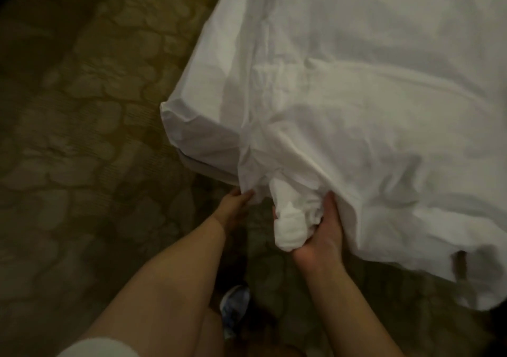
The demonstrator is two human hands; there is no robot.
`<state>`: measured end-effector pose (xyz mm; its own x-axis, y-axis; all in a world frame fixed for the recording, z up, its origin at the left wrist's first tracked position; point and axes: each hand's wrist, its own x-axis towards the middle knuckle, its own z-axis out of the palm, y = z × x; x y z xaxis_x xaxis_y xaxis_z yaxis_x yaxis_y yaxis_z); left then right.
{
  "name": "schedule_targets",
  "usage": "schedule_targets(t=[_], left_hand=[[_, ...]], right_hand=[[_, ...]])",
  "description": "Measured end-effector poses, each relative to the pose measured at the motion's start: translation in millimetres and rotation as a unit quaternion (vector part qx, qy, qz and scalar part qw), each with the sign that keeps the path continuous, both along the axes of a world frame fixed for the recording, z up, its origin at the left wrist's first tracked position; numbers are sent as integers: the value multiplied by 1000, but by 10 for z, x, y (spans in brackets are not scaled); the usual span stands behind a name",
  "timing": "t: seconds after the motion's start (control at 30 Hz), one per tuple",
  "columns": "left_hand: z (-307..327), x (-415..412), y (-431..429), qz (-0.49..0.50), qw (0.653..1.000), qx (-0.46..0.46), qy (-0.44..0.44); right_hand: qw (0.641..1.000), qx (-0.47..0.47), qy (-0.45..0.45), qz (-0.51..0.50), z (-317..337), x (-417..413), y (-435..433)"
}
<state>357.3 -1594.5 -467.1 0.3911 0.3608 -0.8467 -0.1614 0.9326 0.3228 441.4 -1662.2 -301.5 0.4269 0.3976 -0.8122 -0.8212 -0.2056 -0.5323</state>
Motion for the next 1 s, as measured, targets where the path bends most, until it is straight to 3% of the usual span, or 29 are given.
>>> schedule_targets(t=[0.13, 0.27, 0.43, 0.53, 0.67, 0.83, 0.9, 0.93, 1.0], left_hand=[[495, -316, -192, 24, 998, -57, 11], [1243, -692, -419, -27, 999, -9, 39], [2312, -951, -431, -86, 977, 148, 129], [2865, -1072, -302, -49, 965, 198, 166], [3683, -1172, -155, 7, 946, 278, 165], [4605, -924, -76, -38, 875, 442, 195], [4867, -759, -53, -74, 848, 488, 194], [4983, -685, -47, -93, 840, 502, 186], [5119, -565, -36, -115, 837, 509, 164]], right_hand=[[992, -30, 109, -60, 309, -225, 0], [980, -63, 181, -50, 607, -545, 61], [986, -69, 153, 19, 1108, -1058, 197], [986, -9, 163, -19, 1513, -1135, 250], [989, 67, 135, 9, 2124, -1160, 233], [994, 87, 52, 38, 2914, -1018, 318], [991, 115, 66, 11, 3137, -927, 368], [986, 140, 88, 5, 3252, -886, 392], [989, 140, 36, 11, 3382, -802, 448]])
